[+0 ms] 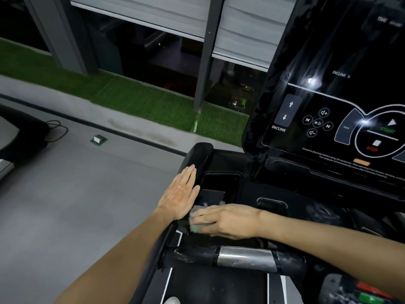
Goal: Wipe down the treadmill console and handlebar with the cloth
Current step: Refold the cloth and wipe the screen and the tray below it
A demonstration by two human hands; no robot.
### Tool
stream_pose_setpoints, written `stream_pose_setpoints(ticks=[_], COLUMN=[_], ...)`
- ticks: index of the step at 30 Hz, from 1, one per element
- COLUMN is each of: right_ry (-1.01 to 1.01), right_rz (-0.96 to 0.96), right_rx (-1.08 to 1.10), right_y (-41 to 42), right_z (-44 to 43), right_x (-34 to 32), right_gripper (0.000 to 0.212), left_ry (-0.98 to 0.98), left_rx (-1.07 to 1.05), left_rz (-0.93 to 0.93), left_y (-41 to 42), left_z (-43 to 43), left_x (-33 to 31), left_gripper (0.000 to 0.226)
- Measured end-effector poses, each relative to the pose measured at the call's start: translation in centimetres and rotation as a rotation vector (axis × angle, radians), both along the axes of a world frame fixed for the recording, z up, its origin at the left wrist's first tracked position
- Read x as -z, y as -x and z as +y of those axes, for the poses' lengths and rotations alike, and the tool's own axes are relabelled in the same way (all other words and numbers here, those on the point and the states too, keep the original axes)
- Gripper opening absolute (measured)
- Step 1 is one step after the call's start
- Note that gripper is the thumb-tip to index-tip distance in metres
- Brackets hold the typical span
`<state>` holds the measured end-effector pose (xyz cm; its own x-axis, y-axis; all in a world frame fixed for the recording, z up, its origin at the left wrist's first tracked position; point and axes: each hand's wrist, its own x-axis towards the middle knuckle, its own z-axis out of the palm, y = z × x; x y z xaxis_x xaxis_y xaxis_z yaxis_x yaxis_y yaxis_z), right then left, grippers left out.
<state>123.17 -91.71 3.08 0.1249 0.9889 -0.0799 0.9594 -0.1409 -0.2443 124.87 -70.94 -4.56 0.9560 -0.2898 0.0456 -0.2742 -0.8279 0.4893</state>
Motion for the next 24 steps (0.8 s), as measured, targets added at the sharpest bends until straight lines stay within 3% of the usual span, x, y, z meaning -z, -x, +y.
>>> stream_pose_setpoints(ticks=[3, 6, 9, 13, 19, 24], right_ry=[0.089, 0.094, 0.091, 0.082, 0.15, 0.182], right_rz=[0.018, 0.14, 0.177, 0.226, 0.244, 0.105], right_rx=[0.184, 0.451, 0.558, 0.608, 0.559, 0.437], right_y=[-0.3, 0.4, 0.9, 1.1, 0.1, 0.0], right_z=[-2.6, -4.2, -2.6, -0.6, -5.8, 0.9], right_x=[-1.3, -2.4, -1.4, -0.8, -2.2, -0.3], right_gripper=[0.038, 0.058, 0.066, 0.062, 0.063, 0.061], left_ry=[-0.01, -0.018, -0.014, -0.005, -0.01, 0.007], left_rx=[-0.009, -0.015, -0.022, -0.017, -0.026, -0.017], left_rz=[0.002, -0.003, -0.005, 0.007, -0.013, 0.001], left_y=[-0.1, -0.1, -0.2, -0.1, -0.2, -0.2], left_z=[-0.1, -0.2, -0.3, -0.2, -0.3, -0.2], left_x=[0.1, 0.1, 0.1, 0.0, 0.0, 0.2], left_gripper=[0.082, 0.082, 0.079, 0.077, 0.081, 0.081])
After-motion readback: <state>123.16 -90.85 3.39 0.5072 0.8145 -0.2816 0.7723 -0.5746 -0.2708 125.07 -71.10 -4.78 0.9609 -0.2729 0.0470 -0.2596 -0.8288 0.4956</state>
